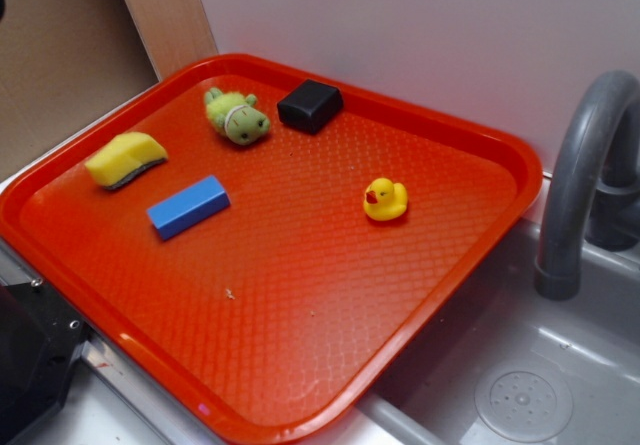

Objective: Grab the blue block.

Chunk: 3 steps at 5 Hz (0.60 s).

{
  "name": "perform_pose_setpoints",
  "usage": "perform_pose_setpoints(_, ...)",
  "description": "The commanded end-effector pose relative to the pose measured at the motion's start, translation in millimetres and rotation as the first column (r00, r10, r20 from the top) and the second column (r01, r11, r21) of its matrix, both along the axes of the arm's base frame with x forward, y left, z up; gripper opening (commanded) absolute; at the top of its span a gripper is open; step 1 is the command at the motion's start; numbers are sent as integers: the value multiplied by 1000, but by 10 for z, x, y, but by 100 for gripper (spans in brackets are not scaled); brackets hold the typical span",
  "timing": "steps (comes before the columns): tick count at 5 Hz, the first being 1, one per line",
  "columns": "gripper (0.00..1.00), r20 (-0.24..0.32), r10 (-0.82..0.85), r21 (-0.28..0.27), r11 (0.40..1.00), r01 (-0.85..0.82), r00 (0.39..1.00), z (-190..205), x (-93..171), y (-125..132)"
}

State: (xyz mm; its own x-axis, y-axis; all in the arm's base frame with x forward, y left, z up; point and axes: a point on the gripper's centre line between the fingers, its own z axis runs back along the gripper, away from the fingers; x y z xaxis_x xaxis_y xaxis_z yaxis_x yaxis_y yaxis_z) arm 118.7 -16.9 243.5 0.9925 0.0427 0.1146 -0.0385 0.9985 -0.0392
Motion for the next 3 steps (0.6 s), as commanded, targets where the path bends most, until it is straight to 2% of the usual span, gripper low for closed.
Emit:
perform_pose_setpoints(1, 100, 0, 0, 0, 1000, 0, 1000, 0, 0, 0)
perform_pose_setpoints(2, 100, 7, 6, 13, 1000, -6, 1000, -114, 257, 65)
perform_pose_setpoints(3, 100, -17, -25, -10, 1000, 25, 1000, -247, 603, 102)
